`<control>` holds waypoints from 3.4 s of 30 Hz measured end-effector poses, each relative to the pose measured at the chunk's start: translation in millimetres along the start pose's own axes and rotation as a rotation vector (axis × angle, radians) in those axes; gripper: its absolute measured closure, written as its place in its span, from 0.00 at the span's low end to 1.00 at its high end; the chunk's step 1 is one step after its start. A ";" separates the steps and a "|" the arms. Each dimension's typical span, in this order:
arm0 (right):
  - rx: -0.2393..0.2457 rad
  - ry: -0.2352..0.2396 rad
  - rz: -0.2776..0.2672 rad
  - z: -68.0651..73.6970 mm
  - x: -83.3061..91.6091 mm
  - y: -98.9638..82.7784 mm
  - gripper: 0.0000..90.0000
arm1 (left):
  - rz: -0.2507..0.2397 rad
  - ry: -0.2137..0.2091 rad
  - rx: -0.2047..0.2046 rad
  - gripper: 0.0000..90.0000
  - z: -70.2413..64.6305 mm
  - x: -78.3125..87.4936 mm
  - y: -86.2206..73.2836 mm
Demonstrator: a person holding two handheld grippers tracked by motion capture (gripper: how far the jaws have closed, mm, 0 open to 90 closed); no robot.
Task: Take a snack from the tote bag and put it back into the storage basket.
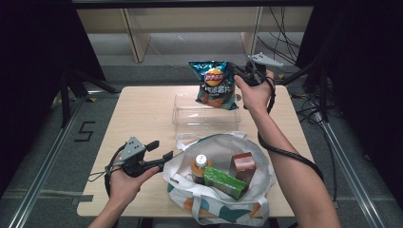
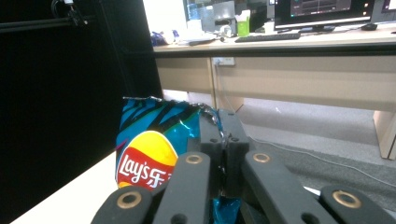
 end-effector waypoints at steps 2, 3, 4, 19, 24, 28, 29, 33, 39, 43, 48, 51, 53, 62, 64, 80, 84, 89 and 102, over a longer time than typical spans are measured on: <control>0.005 -0.002 0.003 -1.1 -1.2 -1.3 1.00 | 0.000 0.000 0.003 0.35 -0.3 -0.1 -0.1; 0.001 -0.002 0.009 -1.4 -2.2 -2.1 1.00 | 0.000 0.000 0.002 0.35 -0.3 0.0 -0.1; -0.010 -0.002 0.010 -1.1 -2.8 -2.7 1.00 | 0.000 0.000 0.000 0.35 -0.1 0.1 0.0; -0.012 -0.008 0.037 -5.4 -14.2 -12.8 1.00 | 0.000 -0.002 0.000 0.35 0.1 0.0 -0.5; -0.011 -0.009 0.049 -6.2 -15.8 -15.2 1.00 | 0.000 -0.002 -0.001 0.35 0.4 0.1 -0.4; -0.020 -0.016 0.045 -6.0 -17.6 -16.2 1.00 | -0.002 -0.001 -0.003 0.35 0.7 0.3 -0.2; -0.020 -0.010 0.051 -5.2 -17.5 -16.9 1.00 | 0.001 0.001 0.010 0.35 0.3 0.3 -0.6; -0.022 -0.013 0.053 -3.6 -17.8 -17.3 1.00 | 0.006 0.002 0.010 0.35 0.3 0.7 -1.0; -0.018 -0.011 0.046 -3.2 -19.1 -15.5 1.00 | -0.001 0.002 -0.003 0.35 1.4 1.9 -0.8; -0.021 -0.017 0.056 -5.1 -22.0 -17.6 1.00 | -0.002 -0.001 -0.001 0.35 0.5 1.9 -0.8; -0.033 -0.014 0.068 -4.2 -26.0 -21.6 1.00 | -0.001 0.001 -0.004 0.35 1.5 2.3 -0.2; -0.035 -0.021 0.076 -5.7 -28.4 -24.0 1.00 | -0.003 0.000 -0.004 0.35 0.9 2.4 -0.2; -0.048 -0.024 0.082 -5.4 -30.1 -25.9 1.00 | -0.005 -0.001 -0.005 0.35 0.8 2.7 0.2; -0.027 -0.031 0.107 -7.7 -36.3 -32.5 1.00 | -0.008 0.004 -0.001 0.35 2.0 5.1 0.3; -0.039 -0.038 0.109 -7.8 -37.4 -33.9 1.00 | -0.008 0.006 -0.003 0.35 2.1 5.6 0.8; -0.046 -0.078 0.164 -20.9 -43.1 -42.2 1.00 | -0.003 0.003 -0.005 0.35 0.5 4.2 -1.1; -0.061 -0.073 0.148 -23.4 -43.5 -41.2 1.00 | 0.001 0.000 -0.006 0.35 0.1 2.5 -2.7; -0.065 -0.067 0.146 -25.0 -43.7 -40.0 1.00 | -0.008 -0.007 -0.005 0.35 -0.2 3.2 -1.3; -0.094 -0.063 0.151 -20.8 -47.9 -39.9 1.00 | 0.000 0.005 -0.001 0.35 0.8 3.9 -1.6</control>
Point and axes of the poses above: each handheld gripper's, and its own axes: x roughly backward along the jaws, y roughly out of its top, z roughly to its left, the point moved 3 cm from there along -x, roughly forward along the jaws, and after that the axes turned 2 degrees about -z, right-handed, at the moved point
